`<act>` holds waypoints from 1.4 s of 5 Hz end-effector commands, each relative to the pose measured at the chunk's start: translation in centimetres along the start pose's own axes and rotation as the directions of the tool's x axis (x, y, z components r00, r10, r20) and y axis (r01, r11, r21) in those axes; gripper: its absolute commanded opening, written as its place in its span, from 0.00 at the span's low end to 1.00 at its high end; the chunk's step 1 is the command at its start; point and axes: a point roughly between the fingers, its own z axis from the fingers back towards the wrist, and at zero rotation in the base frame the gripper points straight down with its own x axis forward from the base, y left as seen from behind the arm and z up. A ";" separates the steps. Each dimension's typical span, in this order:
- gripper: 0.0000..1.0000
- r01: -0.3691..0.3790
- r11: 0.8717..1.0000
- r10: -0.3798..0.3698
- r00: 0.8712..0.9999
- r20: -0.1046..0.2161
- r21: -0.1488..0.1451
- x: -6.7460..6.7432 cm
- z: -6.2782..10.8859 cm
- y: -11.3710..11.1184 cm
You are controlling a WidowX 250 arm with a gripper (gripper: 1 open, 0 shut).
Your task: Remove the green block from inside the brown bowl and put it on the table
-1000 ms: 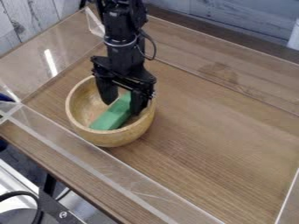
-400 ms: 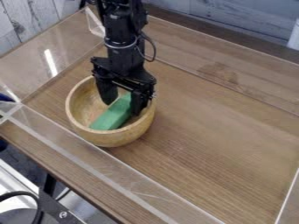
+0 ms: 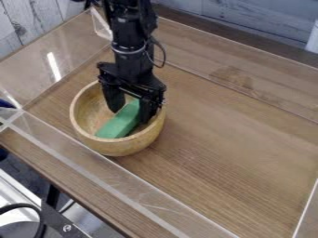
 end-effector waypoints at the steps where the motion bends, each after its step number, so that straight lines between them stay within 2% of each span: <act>1: 0.00 -0.007 1.000 0.007 1.000 0.029 0.009 0.6 0.3 0.3; 7: 0.00 -0.012 1.000 0.012 1.000 0.004 -0.003 0.5 1.1 0.0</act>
